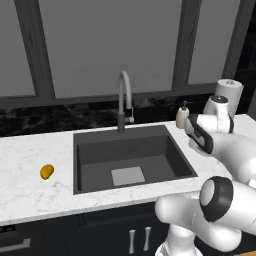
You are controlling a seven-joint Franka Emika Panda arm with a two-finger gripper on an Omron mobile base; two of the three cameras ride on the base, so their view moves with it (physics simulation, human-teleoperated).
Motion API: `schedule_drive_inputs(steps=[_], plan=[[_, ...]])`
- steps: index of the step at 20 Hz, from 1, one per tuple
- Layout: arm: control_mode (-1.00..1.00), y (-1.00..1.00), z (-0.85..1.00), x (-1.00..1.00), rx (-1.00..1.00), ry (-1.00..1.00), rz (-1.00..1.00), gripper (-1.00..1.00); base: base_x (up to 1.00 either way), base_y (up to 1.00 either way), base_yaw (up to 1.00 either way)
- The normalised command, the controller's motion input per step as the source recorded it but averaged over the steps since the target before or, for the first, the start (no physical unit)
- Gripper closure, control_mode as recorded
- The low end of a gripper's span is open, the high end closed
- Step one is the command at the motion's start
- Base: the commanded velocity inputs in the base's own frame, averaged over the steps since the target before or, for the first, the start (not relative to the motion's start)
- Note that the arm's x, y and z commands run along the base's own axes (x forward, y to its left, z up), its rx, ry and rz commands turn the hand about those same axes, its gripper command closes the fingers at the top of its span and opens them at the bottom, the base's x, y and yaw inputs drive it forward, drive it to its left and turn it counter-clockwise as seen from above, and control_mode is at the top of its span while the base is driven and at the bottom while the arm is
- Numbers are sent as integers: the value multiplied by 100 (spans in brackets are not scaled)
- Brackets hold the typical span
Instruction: Put the colander in the sink, put the mango, peach in the colander, and turn on the sink faucet and pour water over the colander.
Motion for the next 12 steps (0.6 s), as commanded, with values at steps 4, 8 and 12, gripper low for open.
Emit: schedule_drive_inputs(steps=[4,8,12], plan=[[-100,76,24,-12,0,0,16,100,0,0,0],[-100,74,1,-18,0,0,9,100,0,0,0],[-100,73,1,-2,0,0,2,100,0,0,0]])
